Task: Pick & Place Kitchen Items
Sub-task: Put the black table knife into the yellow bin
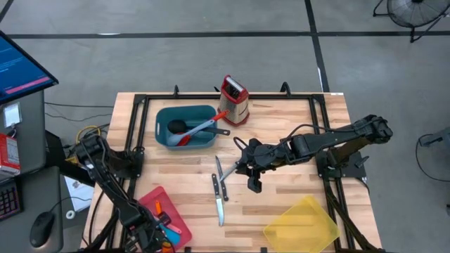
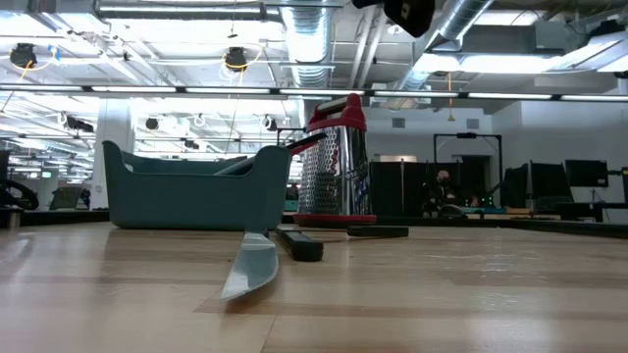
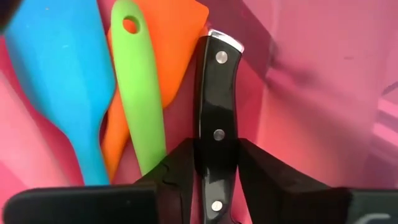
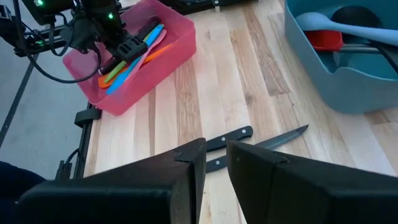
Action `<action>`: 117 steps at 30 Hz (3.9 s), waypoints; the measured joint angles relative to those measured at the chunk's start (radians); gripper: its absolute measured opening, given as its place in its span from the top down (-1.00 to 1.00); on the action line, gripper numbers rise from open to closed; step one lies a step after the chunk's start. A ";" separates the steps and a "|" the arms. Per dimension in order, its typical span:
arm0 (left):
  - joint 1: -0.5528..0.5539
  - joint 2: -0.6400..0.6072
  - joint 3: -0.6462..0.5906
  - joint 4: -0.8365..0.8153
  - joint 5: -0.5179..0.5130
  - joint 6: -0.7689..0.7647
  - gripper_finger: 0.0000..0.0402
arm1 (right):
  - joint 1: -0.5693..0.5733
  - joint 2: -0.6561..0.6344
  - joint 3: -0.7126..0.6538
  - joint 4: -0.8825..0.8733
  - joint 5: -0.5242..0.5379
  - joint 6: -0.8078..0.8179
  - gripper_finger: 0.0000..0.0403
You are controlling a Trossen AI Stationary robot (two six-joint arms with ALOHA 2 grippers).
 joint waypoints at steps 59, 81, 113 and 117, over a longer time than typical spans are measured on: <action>0.060 -0.143 -0.011 -0.045 -0.139 -0.123 -0.13 | -0.013 0.000 0.000 0.001 0.003 0.008 0.64; 0.055 -0.054 -0.044 -0.014 -0.113 -0.151 0.02 | -0.013 0.000 0.000 0.000 0.004 0.001 0.64; 0.079 -0.264 -0.057 -0.106 -0.223 -0.396 0.73 | -0.019 0.000 0.000 0.005 0.003 0.000 0.64; 0.098 -0.343 -0.056 -0.130 -0.237 -0.423 0.73 | -0.019 0.000 0.000 0.010 0.003 0.000 0.64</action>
